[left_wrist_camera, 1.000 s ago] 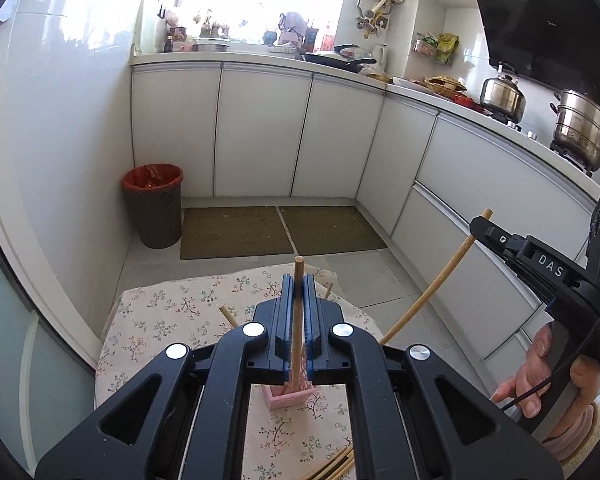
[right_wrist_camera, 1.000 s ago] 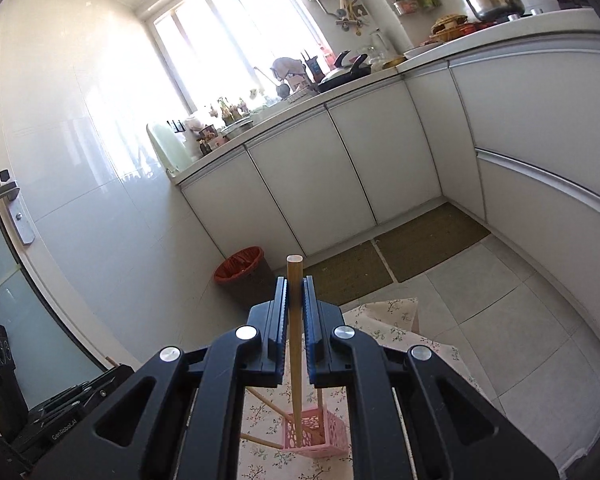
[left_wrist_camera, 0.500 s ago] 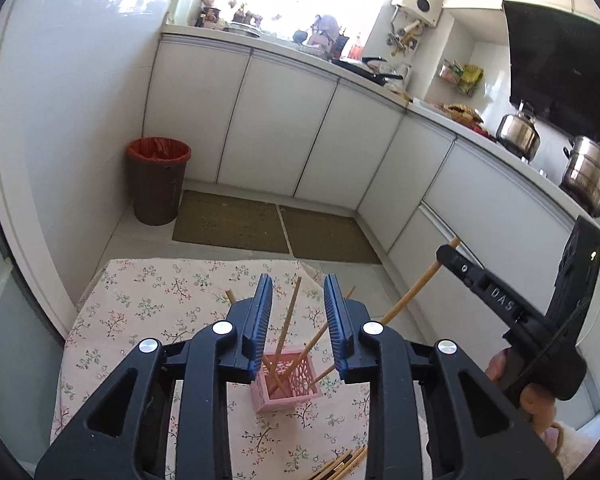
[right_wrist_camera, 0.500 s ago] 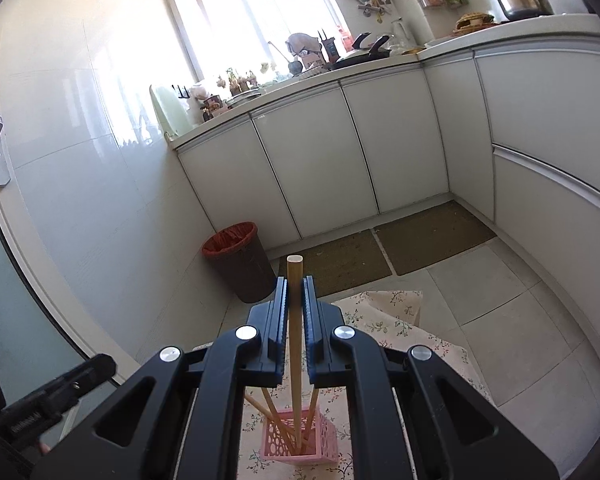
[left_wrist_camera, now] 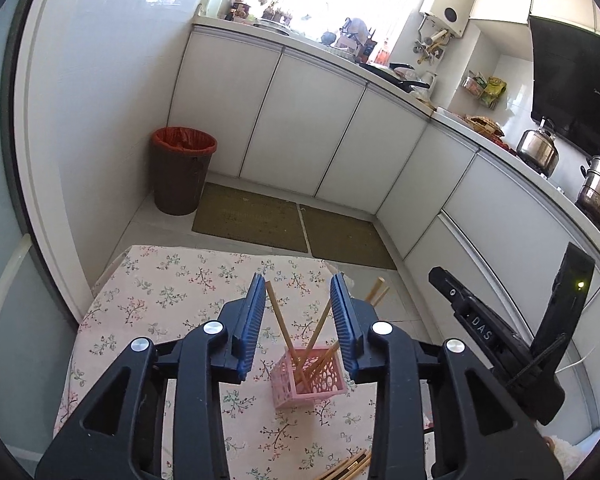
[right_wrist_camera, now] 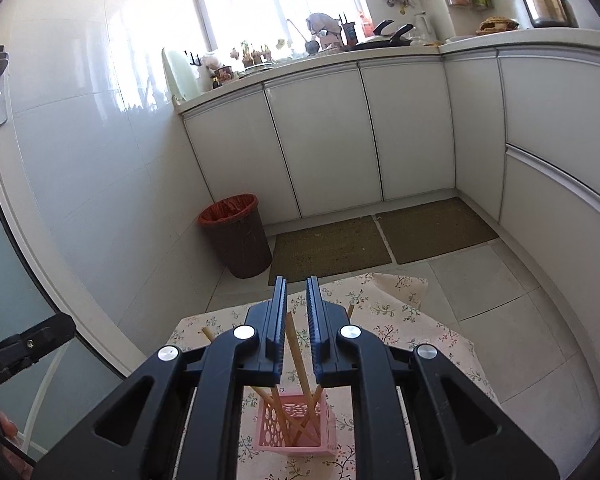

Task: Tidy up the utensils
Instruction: 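Lower both chopsticks into the pink basket and open both grippers, then move both open grippers down to the remaining chopstick pile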

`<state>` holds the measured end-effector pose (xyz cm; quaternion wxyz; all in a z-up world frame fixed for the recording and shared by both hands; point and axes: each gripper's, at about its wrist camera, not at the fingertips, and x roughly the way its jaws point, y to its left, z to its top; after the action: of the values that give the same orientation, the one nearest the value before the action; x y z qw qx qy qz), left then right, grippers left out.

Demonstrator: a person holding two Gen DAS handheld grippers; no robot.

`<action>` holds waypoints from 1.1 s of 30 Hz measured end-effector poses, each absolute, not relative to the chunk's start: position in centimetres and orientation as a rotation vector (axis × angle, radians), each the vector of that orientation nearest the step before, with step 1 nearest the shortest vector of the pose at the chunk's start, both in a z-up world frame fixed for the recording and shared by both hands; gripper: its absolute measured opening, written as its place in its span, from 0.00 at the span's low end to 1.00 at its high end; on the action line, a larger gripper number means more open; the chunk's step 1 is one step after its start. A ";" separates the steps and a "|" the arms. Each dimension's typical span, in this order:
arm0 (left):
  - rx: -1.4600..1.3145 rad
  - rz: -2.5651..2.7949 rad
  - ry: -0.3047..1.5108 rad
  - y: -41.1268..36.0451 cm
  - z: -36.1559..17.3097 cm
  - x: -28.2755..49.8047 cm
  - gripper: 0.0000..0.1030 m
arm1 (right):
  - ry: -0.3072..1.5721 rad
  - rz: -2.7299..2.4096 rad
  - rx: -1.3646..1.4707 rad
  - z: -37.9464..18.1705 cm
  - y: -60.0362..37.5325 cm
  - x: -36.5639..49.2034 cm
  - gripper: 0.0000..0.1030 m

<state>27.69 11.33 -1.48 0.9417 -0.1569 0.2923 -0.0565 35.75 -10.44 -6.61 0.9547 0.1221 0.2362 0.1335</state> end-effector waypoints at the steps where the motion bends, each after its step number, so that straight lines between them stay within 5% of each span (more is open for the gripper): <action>1: -0.317 -0.116 0.596 11.4 -1.5 27.6 0.34 | 0.473 0.271 0.240 -6.1 -10.6 35.3 0.12; 9: -0.267 -0.132 0.595 9.6 -0.6 25.6 0.47 | 0.467 0.252 0.219 -3.9 -12.8 30.6 0.31; 14: -0.228 -0.136 0.613 8.3 -0.7 24.0 0.62 | 0.460 0.231 0.223 -4.0 -14.2 27.4 0.63; 19: -0.181 -0.133 0.641 7.2 -1.5 21.8 0.78 | 0.482 0.222 0.243 -5.1 -15.8 24.2 0.81; 23: -0.152 -0.126 0.676 6.7 -2.8 19.8 0.91 | 0.530 0.214 0.256 -7.0 -16.9 21.8 0.88; 33: -0.131 -0.118 0.750 5.2 -5.7 15.3 0.93 | 0.587 0.107 0.154 -9.6 -17.1 16.5 0.89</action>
<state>15.32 5.24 -5.69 0.9267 -0.0639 0.3658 -0.0577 16.46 -17.13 -9.59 0.9529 0.0760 0.2887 0.0528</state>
